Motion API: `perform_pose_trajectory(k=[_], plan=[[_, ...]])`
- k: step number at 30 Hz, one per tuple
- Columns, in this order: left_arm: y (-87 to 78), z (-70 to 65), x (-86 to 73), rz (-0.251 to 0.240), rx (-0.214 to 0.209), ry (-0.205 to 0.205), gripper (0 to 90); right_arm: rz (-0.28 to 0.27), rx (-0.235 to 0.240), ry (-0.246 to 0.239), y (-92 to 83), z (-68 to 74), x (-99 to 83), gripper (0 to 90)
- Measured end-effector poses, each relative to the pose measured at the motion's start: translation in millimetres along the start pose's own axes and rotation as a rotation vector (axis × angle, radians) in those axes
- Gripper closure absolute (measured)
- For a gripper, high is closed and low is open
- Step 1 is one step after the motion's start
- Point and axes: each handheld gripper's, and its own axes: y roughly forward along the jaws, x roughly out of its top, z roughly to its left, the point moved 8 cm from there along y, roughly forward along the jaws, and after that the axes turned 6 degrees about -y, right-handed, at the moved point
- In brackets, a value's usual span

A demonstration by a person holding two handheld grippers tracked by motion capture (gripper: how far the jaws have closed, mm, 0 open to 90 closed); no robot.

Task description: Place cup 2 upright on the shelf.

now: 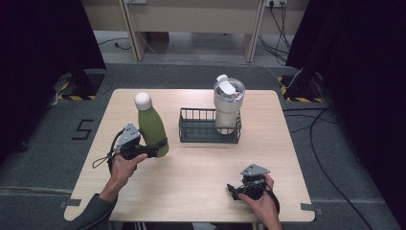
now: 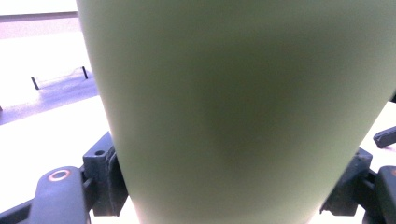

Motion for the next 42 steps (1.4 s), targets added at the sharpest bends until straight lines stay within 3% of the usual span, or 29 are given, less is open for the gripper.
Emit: perform_pose_trajectory(k=[14,25,37,42], plan=[[8.5,-2.9,22.4,-0.015,-0.016,0.009,20.5,0.000,0.000,0.000,0.0,0.0,0.0,4.7],[19.5,-13.5,41.4,-0.014,-0.034,0.033,20.5,0.000,0.001,-0.003,0.1,0.0,0.0,4.5],[36.8,-22.1,62.3,-0.024,-0.061,0.058,20.5,0.000,0.002,-0.004,0.2,0.1,0.1,4.4],[45.0,-22.9,70.0,-0.030,-0.069,0.049,20.5,0.001,0.003,-0.002,0.0,0.3,0.1,4.4]])
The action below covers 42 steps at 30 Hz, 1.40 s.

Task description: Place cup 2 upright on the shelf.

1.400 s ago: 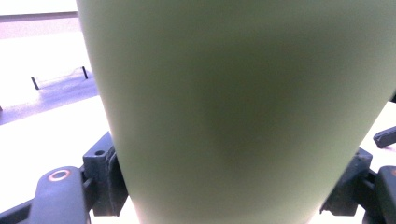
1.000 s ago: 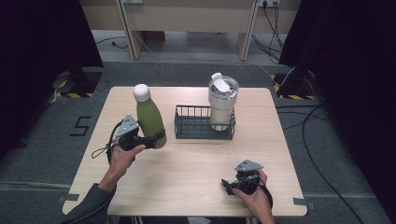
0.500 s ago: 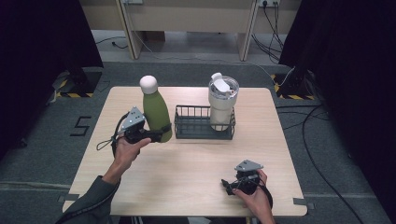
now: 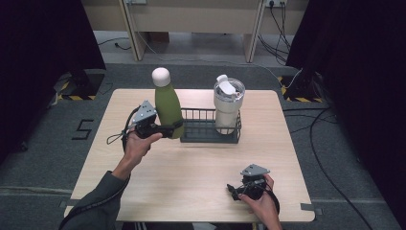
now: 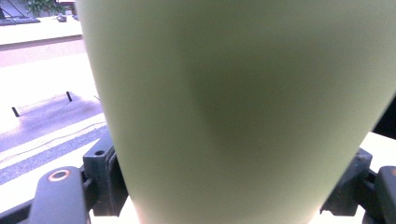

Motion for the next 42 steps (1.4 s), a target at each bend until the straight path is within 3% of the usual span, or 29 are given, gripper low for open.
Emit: perform_pose_trajectory(k=[22,42], plan=[[36.3,0.4,15.6,-0.007,-0.002,-0.010,20.5,-0.001,0.000,-0.001,0.0,-0.2,0.0,4.4],[72.1,5.8,12.1,-0.005,0.006,-0.043,20.4,-0.001,0.001,-0.004,0.0,0.0,0.1,4.4]])
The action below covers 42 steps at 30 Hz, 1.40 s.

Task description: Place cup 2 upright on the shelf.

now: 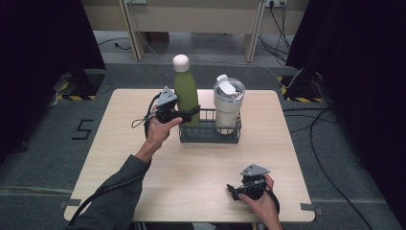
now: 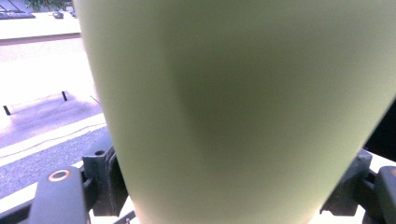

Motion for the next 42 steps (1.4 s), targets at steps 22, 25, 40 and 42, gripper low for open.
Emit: perform_pose_trajectory(k=[22,25,40,42], plan=[[23.2,8.4,-5.6,0.018,0.029,-0.003,20.5,-0.001,0.002,-0.001,0.1,0.2,0.1,4.4],[25.7,10.3,-9.1,0.020,0.032,-0.014,20.5,0.000,0.002,-0.002,0.0,0.2,0.0,4.4],[36.1,15.8,-24.7,0.042,0.043,-0.023,20.5,0.000,0.002,0.000,0.0,0.4,0.0,4.4],[37.3,15.4,-27.1,0.046,0.043,-0.025,20.4,0.000,0.002,-0.001,0.0,0.2,0.0,4.4]])
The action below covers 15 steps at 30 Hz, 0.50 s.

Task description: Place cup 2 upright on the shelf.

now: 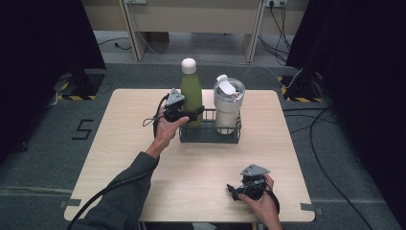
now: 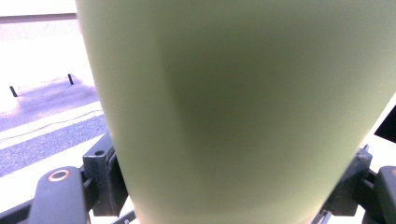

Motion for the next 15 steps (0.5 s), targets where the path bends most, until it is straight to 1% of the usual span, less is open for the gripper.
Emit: perform_pose_trajectory(k=[5,8,12,15], plan=[[2.6,-1.0,-4.4,0.010,-0.002,0.002,20.4,0.000,0.001,-0.001,0.0,0.1,0.0,4.4],[3.7,-0.9,-7.0,0.017,0.001,0.009,20.4,0.002,0.002,0.007,-0.2,0.8,-0.1,4.4],[5.9,-0.3,-11.5,0.028,0.003,0.018,20.4,-0.001,0.003,0.001,0.0,0.6,0.1,4.4],[7.5,-0.3,-14.4,0.031,0.001,0.011,20.4,-0.001,0.003,0.001,0.0,0.6,0.1,4.4]])
